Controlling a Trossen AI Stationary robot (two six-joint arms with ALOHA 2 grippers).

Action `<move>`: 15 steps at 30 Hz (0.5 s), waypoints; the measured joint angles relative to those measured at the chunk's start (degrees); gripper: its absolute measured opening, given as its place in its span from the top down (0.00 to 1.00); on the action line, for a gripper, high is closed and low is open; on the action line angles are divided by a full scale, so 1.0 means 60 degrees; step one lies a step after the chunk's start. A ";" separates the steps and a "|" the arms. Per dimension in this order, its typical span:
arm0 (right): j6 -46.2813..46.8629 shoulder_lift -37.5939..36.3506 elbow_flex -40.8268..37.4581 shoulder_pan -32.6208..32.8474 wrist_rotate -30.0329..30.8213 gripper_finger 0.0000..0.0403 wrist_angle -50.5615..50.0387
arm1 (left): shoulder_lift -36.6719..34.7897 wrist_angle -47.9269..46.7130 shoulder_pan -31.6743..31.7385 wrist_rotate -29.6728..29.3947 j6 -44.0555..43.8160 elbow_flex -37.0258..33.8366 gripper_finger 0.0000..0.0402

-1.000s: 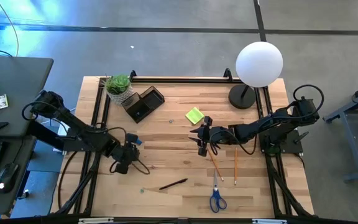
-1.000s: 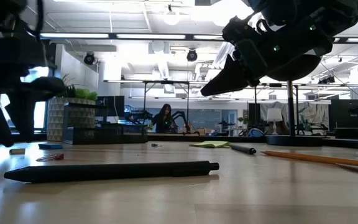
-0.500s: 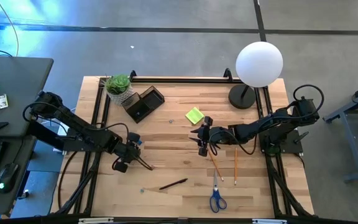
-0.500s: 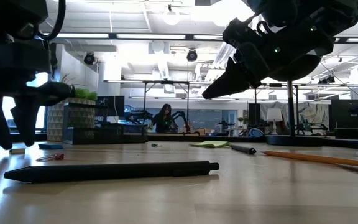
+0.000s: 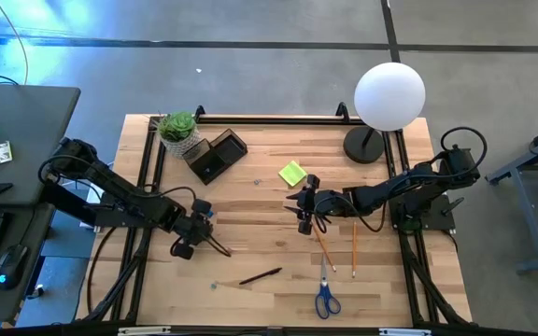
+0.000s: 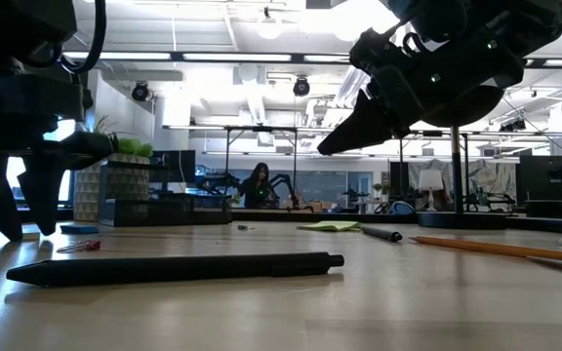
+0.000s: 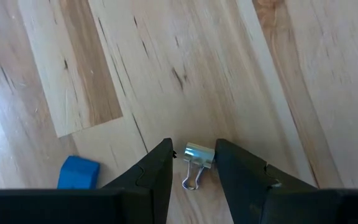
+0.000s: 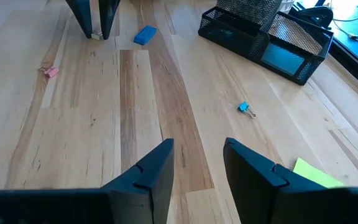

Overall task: Pick and place office supplies into organizer
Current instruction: Put the yellow binder clip into the desk organizer

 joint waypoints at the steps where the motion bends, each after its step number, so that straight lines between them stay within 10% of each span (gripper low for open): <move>1: 0.0004 0.0000 0.0000 0.0000 0.0000 0.67 0.0000 | 0.0006 -0.0046 0.0006 0.0050 -0.0008 0.0004 0.71; 15: 0.0000 0.0000 0.0000 0.0000 0.0000 0.67 0.0000 | 0.0013 -0.0091 -0.0002 0.0192 -0.0286 -0.0006 0.86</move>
